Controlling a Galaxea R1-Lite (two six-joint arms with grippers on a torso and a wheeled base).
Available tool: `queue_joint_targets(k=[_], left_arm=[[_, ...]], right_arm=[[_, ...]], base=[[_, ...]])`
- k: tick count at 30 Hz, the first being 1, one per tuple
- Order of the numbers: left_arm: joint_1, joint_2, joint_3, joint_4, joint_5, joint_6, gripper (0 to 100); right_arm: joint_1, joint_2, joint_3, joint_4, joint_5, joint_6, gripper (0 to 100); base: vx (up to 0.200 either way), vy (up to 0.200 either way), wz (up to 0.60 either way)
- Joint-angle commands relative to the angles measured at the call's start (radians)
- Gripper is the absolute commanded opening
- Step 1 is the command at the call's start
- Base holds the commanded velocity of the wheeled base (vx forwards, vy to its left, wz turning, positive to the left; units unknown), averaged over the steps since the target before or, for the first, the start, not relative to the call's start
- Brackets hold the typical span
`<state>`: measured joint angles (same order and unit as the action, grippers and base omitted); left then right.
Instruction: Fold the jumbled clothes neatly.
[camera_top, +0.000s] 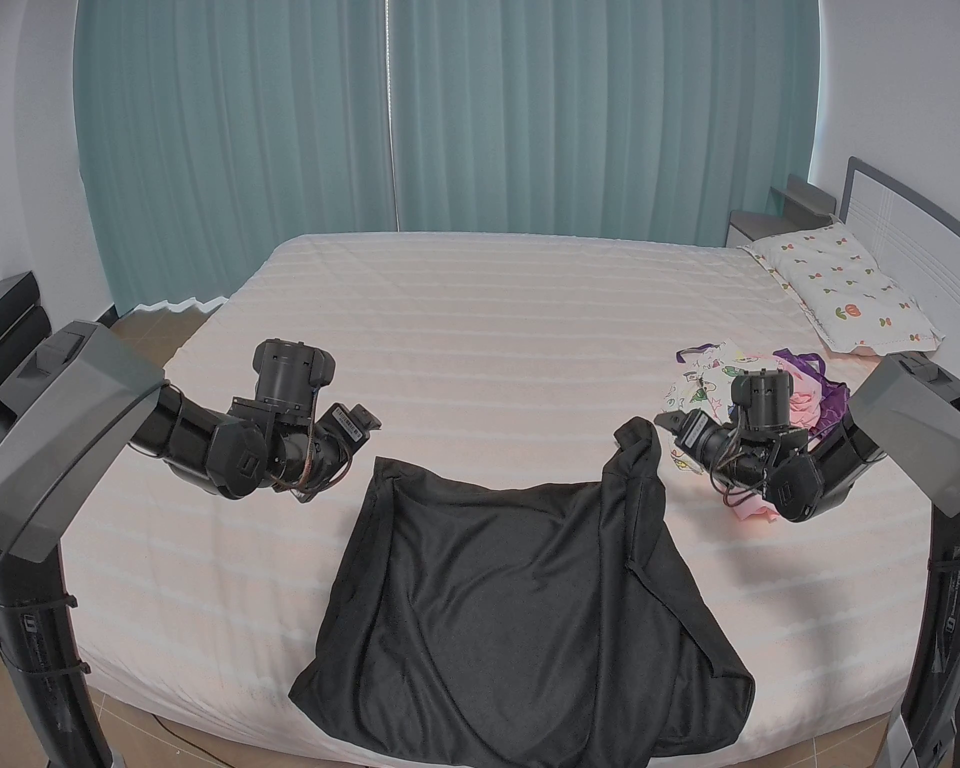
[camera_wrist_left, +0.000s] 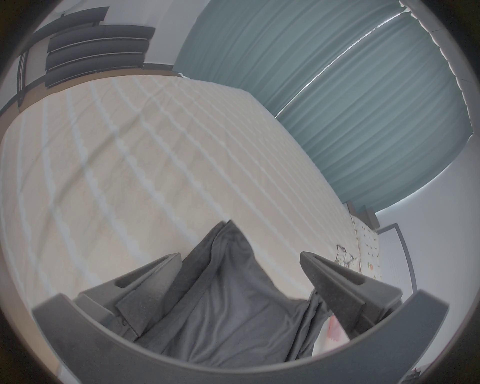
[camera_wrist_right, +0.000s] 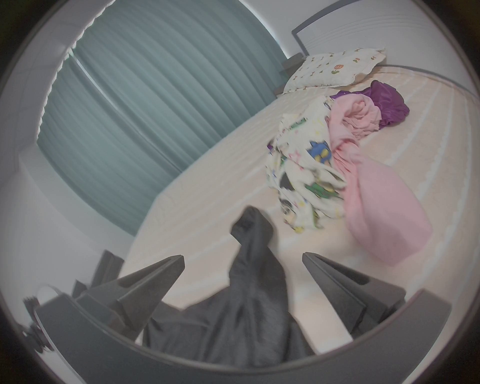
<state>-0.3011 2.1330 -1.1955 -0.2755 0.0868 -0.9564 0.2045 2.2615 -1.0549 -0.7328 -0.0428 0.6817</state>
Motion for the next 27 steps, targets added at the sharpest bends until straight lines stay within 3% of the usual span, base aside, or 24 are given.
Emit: queue_joint_targets(k=[1, 4, 9, 14, 22, 23, 27], left_arm=[[0.002, -0.125, 0.140, -0.002, -0.048, -0.019, 100], [-0.004, -0.183, 0.209, -0.002, -0.107, -0.079, 100], [-0.012, -0.211, 0.251, -0.002, -0.110, -0.101, 100], [-0.012, -0.214, 0.269, -0.021, -0.110, -0.110, 100], [-0.016, -0.214, 0.324, -0.122, -0.110, -0.124, 100], [-0.015, -0.214, 0.330, -0.131, -0.110, -0.124, 100], [-0.016, -0.205, 0.338, -0.143, -0.110, -0.128, 100]], right_arm=[[0.044, -0.025, 0.124, 0.001, -0.006, -0.097, 100], [0.089, -0.020, 0.144, 0.023, -0.011, -0.126, 100], [0.131, 0.003, 0.119, 0.076, -0.023, -0.128, 100], [0.139, 0.043, 0.069, 0.099, -0.077, -0.131, 100], [0.139, 0.072, 0.016, 0.141, -0.094, -0.134, 100], [0.139, 0.081, 0.009, 0.144, -0.100, -0.134, 0], [0.139, 0.116, -0.011, 0.158, -0.126, -0.134, 0]], base=[[0.000, 0.000, 0.00], [0.000, 0.000, 0.00], [0.000, 0.000, 0.00], [0.000, 0.000, 0.00], [0.000, 0.000, 0.00], [0.000, 0.000, 0.00], [0.000, 0.000, 0.00]])
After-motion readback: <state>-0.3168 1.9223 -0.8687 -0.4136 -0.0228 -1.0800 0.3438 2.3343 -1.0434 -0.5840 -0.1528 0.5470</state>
